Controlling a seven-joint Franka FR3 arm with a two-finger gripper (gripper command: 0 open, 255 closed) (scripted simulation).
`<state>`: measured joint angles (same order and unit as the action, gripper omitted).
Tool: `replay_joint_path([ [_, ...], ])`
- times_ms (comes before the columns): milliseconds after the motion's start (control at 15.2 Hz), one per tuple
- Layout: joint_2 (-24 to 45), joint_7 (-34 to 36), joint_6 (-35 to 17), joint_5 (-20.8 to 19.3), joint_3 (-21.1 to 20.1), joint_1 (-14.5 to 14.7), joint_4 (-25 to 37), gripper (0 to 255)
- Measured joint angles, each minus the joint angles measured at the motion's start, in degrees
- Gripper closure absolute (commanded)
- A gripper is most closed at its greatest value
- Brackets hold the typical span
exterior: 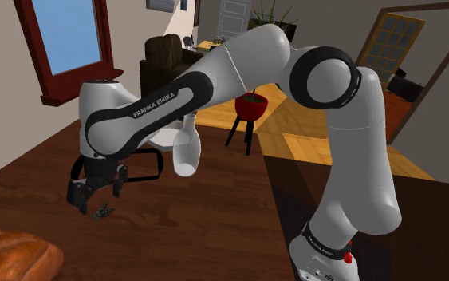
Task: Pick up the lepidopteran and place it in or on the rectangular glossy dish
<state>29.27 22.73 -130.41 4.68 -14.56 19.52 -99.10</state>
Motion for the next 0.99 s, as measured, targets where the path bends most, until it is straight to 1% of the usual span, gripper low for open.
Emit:
replay_joint_path([
  [132,1.88,0.19,-0.46,-0.22,0.02,0.47,1.4,0],
  [528,4.96,0.54,-3.49,-0.68,0.23,1.32,1.5,0],
  [924,5.4,0.54,-3.79,-0.75,0.29,1.4,1.66,0],
  [990,5.4,0.54,-3.79,-0.75,0.29,1.4,1.66,255],
])
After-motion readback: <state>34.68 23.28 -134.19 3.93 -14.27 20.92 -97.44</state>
